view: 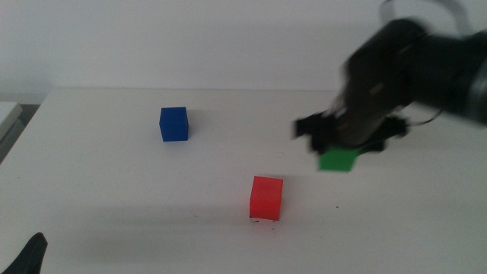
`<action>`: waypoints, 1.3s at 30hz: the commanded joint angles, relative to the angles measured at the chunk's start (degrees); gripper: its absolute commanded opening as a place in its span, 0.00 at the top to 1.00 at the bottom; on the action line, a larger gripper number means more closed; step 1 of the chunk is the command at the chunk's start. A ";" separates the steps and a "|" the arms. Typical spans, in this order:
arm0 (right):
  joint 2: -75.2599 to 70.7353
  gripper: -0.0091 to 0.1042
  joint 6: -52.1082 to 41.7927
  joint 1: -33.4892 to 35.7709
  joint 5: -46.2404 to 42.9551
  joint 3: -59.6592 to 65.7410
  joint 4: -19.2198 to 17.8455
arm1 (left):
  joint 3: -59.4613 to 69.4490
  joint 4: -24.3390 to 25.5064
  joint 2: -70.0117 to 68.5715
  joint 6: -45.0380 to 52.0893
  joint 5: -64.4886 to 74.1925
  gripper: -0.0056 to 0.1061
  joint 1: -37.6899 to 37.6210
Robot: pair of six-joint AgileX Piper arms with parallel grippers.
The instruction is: Stack red cubes first, then green, then blue cubes in a specific spot.
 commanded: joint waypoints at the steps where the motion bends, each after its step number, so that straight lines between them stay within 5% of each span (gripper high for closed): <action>1: 0.56 0.85 8.86 6.63 1.65 0.53 -5.63 | -0.02 -0.01 -0.14 -0.12 -0.67 0.11 0.03; 6: 3.46 0.85 17.49 12.61 0.61 -1.31 -5.04 | -0.02 -0.01 -0.14 -0.12 -0.67 0.11 0.03; 19: 13.00 0.85 19.20 14.51 3.61 -11.11 -2.59 | -0.02 -0.01 -0.14 -0.12 -0.67 0.11 0.03; 26: 14.17 0.85 21.34 14.39 3.61 -11.11 -5.71 | -0.02 -0.01 -0.14 -0.12 -0.67 0.11 0.03; 39: 16.00 0.85 22.29 14.26 1.75 -11.11 -6.12 | -0.02 -0.01 -0.14 -0.15 -0.67 0.11 0.03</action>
